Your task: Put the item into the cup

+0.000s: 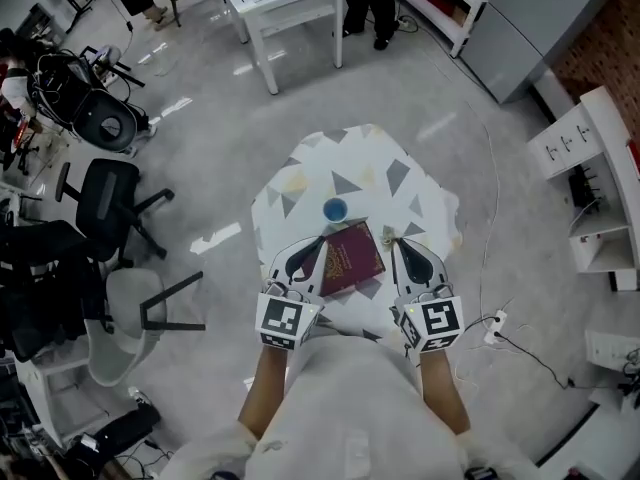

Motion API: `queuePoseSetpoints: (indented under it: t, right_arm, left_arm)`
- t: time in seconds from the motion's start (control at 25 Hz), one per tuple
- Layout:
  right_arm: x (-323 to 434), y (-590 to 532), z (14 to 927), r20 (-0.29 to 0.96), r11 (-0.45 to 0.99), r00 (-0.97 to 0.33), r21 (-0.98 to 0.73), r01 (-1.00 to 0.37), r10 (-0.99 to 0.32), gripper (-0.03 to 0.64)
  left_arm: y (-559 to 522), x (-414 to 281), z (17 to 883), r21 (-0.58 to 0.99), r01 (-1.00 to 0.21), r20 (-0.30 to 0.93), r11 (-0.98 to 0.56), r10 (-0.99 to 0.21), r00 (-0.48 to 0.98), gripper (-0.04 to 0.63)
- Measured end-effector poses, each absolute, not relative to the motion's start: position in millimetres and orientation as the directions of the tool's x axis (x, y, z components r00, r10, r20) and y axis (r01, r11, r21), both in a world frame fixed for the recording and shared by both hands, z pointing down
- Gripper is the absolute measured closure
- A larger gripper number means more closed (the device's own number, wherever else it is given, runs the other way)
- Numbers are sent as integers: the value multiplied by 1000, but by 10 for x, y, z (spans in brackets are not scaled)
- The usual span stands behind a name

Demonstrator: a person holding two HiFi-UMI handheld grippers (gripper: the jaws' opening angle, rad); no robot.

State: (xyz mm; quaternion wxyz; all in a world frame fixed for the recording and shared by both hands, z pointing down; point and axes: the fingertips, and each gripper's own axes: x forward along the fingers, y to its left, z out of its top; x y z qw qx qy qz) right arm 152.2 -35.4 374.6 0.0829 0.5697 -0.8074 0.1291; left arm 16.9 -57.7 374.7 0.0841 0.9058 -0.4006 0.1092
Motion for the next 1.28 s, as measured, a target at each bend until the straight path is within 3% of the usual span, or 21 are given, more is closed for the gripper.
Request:
queuePoseSetpoints:
  t: [0.68, 1.28]
  right_arm:
    - [1056, -985, 4325, 425, 293, -297, -76, -953, -855, 612]
    - [906, -1281, 4922, 492, 370, -388, -137, -919, -780, 612]
  left_arm:
    - [-1161, 16, 4415, 193, -663, 329, -723, -589, 738, 583]
    - [-1373, -15, 4939, 212, -716, 408, -666, -605, 684, 583]
